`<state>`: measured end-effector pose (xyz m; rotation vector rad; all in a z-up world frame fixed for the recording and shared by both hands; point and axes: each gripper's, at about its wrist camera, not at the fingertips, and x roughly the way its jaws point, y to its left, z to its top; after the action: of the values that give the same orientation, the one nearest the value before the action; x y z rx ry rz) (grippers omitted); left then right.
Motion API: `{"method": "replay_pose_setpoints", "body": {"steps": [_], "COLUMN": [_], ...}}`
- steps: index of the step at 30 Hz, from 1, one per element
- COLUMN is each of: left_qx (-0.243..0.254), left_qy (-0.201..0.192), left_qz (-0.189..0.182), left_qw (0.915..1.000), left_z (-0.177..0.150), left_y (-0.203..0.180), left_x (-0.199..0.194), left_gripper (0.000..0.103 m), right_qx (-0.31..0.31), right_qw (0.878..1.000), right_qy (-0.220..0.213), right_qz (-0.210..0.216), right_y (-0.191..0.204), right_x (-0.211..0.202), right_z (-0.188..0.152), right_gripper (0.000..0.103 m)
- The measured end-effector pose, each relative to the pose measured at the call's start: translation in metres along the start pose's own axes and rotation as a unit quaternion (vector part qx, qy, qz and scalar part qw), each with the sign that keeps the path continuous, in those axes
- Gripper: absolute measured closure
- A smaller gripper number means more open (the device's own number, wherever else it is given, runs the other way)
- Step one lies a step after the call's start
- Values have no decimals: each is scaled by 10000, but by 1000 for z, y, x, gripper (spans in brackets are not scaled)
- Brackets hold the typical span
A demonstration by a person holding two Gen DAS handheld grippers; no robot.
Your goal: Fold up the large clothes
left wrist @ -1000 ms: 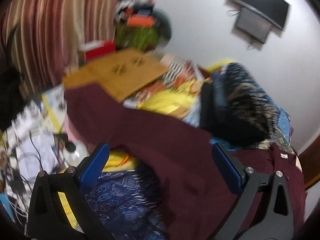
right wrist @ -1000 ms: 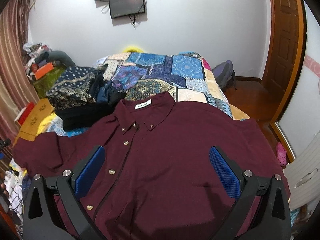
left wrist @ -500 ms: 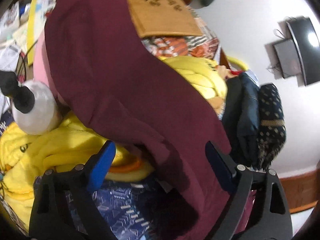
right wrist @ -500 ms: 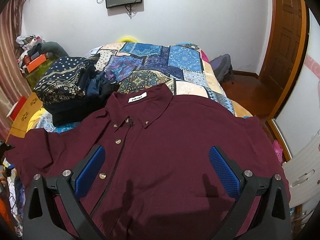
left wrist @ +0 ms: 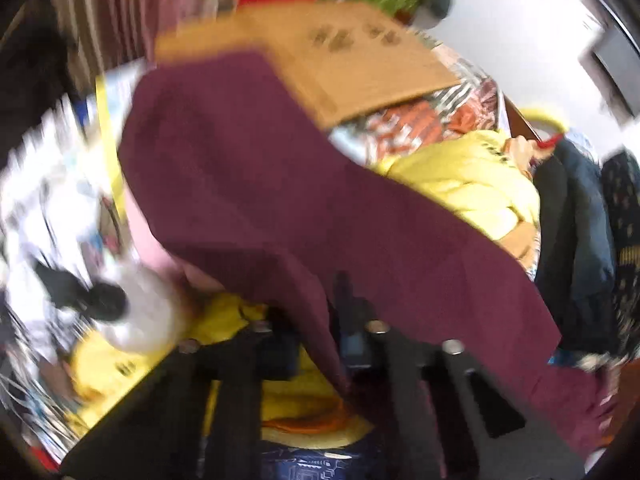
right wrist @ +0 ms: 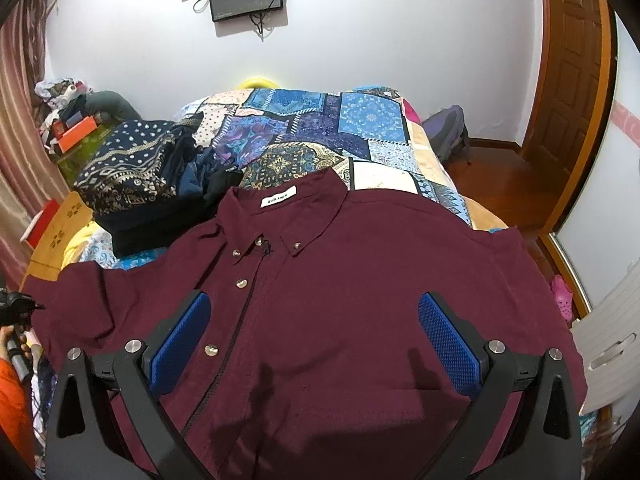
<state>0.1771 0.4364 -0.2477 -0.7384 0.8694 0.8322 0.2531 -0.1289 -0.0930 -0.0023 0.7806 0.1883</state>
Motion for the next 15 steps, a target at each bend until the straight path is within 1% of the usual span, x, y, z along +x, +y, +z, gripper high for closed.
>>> {"method": "replay_pose_setpoints", "body": {"steps": [2,4,8,9,12,14,15], "left_qx": [359,634,977,1065,1401,1662,1765], "left_qy": [-476,-847,-1365,-1484,-1886,-2060,-2087], "left_qz": [74,-10,-506,-642,-1026,-1325,-1438], "left_qw": [9982,9944,9845,9811,9666,9552,9511], "left_z": [-1,-1,3,3,-9,-21,-29], "left_y": [-20,-40,-80,-87,-112,-131,-137], "left_x": [-27,-53,-101,-115,-155,-178,-185], "left_gripper": [94,96,96,97,97,97,97], "right_qx": [2,-17,-26,-30,-45,-48,-52], "right_qw": [10000,10000,9999,9999,9998,9998,9998], "right_qy": [-35,-58,-112,-122,-186,-213,-213], "right_qz": [13,8,34,44,46,43,39], "right_y": [0,0,-1,-1,-2,-4,-5], "right_x": [-3,-5,-11,-13,-18,-21,-22], "right_z": [-1,-2,-5,-5,-7,-9,-10], "right_gripper": [0,0,0,0,0,0,0]}}
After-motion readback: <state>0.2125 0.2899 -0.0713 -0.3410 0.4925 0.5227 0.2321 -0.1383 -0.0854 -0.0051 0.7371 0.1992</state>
